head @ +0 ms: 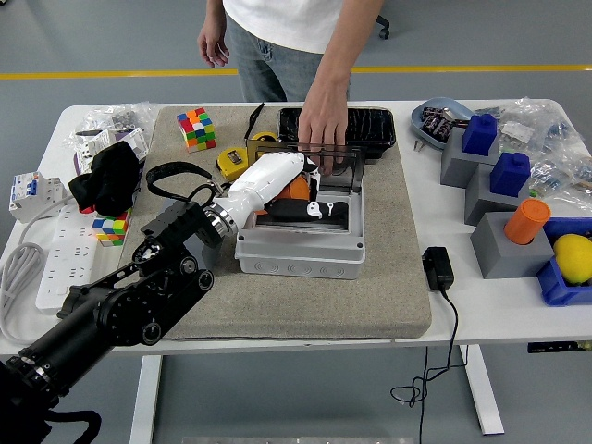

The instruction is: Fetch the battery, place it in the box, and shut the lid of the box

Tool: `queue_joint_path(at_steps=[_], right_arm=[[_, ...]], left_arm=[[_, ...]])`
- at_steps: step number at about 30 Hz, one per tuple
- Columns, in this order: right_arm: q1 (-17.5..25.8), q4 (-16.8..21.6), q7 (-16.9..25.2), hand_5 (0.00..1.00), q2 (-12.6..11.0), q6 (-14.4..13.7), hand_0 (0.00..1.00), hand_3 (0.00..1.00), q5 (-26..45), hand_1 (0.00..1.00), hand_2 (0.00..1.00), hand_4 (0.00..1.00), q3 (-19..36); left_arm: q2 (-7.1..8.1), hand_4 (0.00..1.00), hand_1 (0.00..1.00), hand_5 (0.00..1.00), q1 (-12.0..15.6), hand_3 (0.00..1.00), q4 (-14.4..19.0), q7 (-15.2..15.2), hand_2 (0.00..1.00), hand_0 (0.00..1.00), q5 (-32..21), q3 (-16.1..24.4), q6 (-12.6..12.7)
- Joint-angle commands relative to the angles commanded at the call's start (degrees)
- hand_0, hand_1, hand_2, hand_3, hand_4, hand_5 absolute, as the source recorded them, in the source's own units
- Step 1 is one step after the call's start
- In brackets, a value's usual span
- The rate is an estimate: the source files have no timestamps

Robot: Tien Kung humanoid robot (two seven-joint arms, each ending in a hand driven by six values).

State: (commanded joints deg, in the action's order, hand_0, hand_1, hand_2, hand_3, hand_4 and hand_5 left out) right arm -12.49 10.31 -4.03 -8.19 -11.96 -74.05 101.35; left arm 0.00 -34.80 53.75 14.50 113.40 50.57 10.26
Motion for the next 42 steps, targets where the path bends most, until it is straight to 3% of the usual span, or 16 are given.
queue_joint_path(at_steps=[10, 11, 16, 17, 22, 23, 34, 36, 40, 41, 42], right_arm=[[0.0, 0.0, 0.0, 0.998, 0.0, 0.0, 0.954, 0.841, -0.1, 0.899, 0.822, 0.998, 0.0], [0.0, 0.0, 0.0, 0.998, 0.0, 0.0, 0.954, 0.841, 0.0, 0.899, 0.822, 0.998, 0.0], [0.0, 0.0, 0.0, 0.998, 0.0, 0.0, 0.954, 0.841, 0.1, 0.899, 0.822, 0.998, -0.3], [0.0, 0.0, 0.0, 0.998, -0.1, 0.0, 0.954, 0.841, 0.2, 0.898, 0.822, 0.998, -0.3], [0.1, 0.0, -0.1, 0.998, -0.1, 0.0, 0.954, 0.841, 0.2, 0.898, 0.822, 0.998, -0.4], [0.1, 0.0, -0.2, 0.998, -0.1, 0.0, 0.954, 0.841, 0.1, 0.899, 0.822, 0.998, -0.3], [0.2, 0.0, -0.1, 0.998, -0.1, 0.0, 0.954, 0.840, 0.3, 0.898, 0.821, 0.998, -0.6], [0.2, 0.0, -0.1, 0.998, -0.1, 0.0, 0.954, 0.840, 0.4, 0.898, 0.822, 0.998, -0.6], [0.2, 0.0, -0.2, 0.998, -0.1, 0.1, 0.954, 0.840, 0.4, 0.898, 0.822, 0.998, -0.4], [0.1, 0.0, -0.2, 0.998, -0.1, 0.1, 0.953, 0.840, 0.3, 0.898, 0.822, 0.998, -0.4], [0.1, 0.0, -0.2, 0.998, -0.1, 0.2, 0.953, 0.840, 0.3, 0.898, 0.822, 0.998, -0.3]], left_arm=[[0.00, 0.977, 0.002, 0.812, -0.1, 0.039, 0.1, 1.1, 0.041, 0.073, 0.7, -0.1, 0.3], [0.00, 0.988, 0.087, 0.820, -0.1, 0.127, 0.1, 1.3, 0.121, 0.151, 0.7, -0.1, 0.3], [0.00, 0.988, 0.087, 0.820, 0.1, 0.127, -0.1, 1.4, 0.121, 0.151, 1.1, 0.1, -0.8], [0.00, 0.998, 0.316, 0.826, 0.2, 0.339, -0.1, 1.3, 0.322, 0.195, 1.3, 0.1, -1.1], [0.00, 0.998, 0.316, 0.826, 0.3, 0.339, -0.2, 1.3, 0.322, 0.195, 1.5, 0.1, -1.8], [0.00, 0.998, 0.495, 0.840, 0.3, 0.499, -0.2, 1.3, 0.519, 0.244, 1.5, 0.1, -1.9], [0.00, 0.998, 0.547, 0.838, 0.5, 0.528, 0.4, 1.3, 0.551, 0.268, 1.4, 0.0, -2.6], [0.00, 0.998, 0.584, 0.877, 0.5, 0.544, 1.4, 0.6, 0.577, 0.290, 1.4, 0.1, -4.1], [0.00, 0.998, 0.584, 0.877, 0.4, 0.544, 5.2, -2.9, 0.577, 0.290, -4.2, -0.3, -11.4], [0.02, 0.998, 0.646, 0.998, 0.4, 0.588, 6.4, -3.5, 0.614, 0.498, -6.1, -0.2, -13.7], [0.05, 0.998, 0.646, 0.998, 0.4, 0.588, 7.3, -3.9, 0.614, 0.498, -6.9, -0.1, -16.0]])
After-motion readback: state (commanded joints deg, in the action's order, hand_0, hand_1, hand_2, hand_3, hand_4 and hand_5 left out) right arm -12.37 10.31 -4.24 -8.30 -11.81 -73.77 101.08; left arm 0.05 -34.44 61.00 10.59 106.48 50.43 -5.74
